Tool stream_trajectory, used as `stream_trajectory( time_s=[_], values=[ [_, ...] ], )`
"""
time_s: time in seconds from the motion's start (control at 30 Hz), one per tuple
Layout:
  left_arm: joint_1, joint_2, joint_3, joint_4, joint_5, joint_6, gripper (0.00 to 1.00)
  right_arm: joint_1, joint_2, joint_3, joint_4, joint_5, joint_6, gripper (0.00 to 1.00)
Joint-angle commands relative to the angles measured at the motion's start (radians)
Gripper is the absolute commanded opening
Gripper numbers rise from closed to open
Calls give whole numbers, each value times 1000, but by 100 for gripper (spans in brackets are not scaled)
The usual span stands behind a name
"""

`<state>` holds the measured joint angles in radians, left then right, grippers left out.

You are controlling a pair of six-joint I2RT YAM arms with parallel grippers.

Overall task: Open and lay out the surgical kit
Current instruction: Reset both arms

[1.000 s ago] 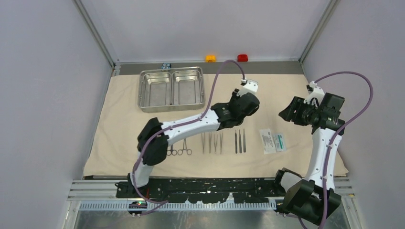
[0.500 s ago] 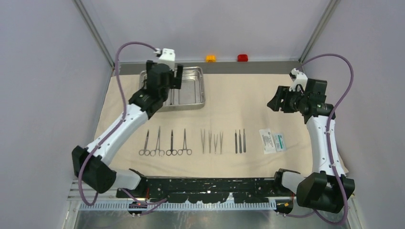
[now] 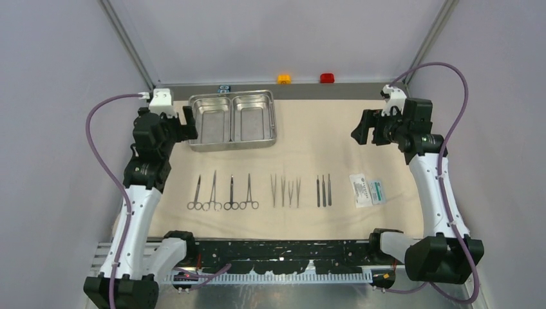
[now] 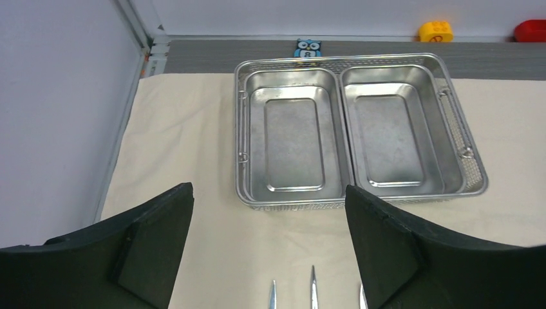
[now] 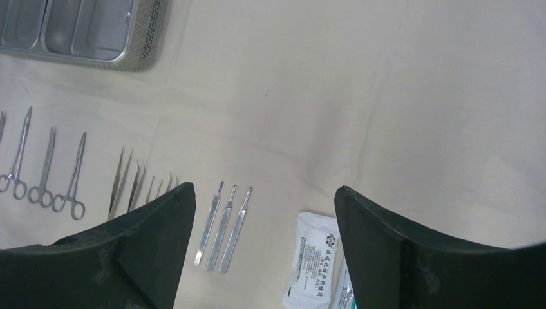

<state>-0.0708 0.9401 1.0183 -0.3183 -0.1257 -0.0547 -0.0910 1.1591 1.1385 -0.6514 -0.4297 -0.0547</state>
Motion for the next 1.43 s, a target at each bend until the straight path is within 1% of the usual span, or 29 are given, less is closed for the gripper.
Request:
stream_trajectory(
  time_s=[0.0,0.03,0.13,0.2,0.27,0.37,0.53,0.6,0.73,0.87,1.1,1.4],
  values=[
    [8,-101,-11,-49,168,16,96,4,-99,-20,77,-23,-12,85],
    [9,-123,-14,-64,200,18,99,4,-124,-48,105,-47,-2,85],
    [8,-194,-36,-92,273,11,100,4,-151,-69,108,-107,-8,86],
    [9,-230,-54,-107,328,4,100,4,-156,-67,89,-115,-15,87],
    [9,-256,-78,-100,353,-4,100,4,-178,-83,88,-130,-19,87],
    [8,-268,-93,-81,345,-13,100,1,-236,-123,111,-160,-31,88],
    [10,-255,-69,-93,248,-1,100,-47,-290,-156,132,-195,-26,88],
    [16,-265,-61,-108,233,1,100,-67,-301,-172,147,-207,-21,89],
    [30,-293,-65,-137,229,9,100,-91,-299,-174,147,-225,-14,89],
    [37,-302,-65,-156,263,16,100,-93,-295,-176,148,-252,-11,89],
    [40,-290,-62,-167,241,26,100,-93,-294,-176,144,-235,-24,89],
    [41,-282,-81,-157,252,40,100,-93,-282,-176,134,-240,-40,89]
  ],
)
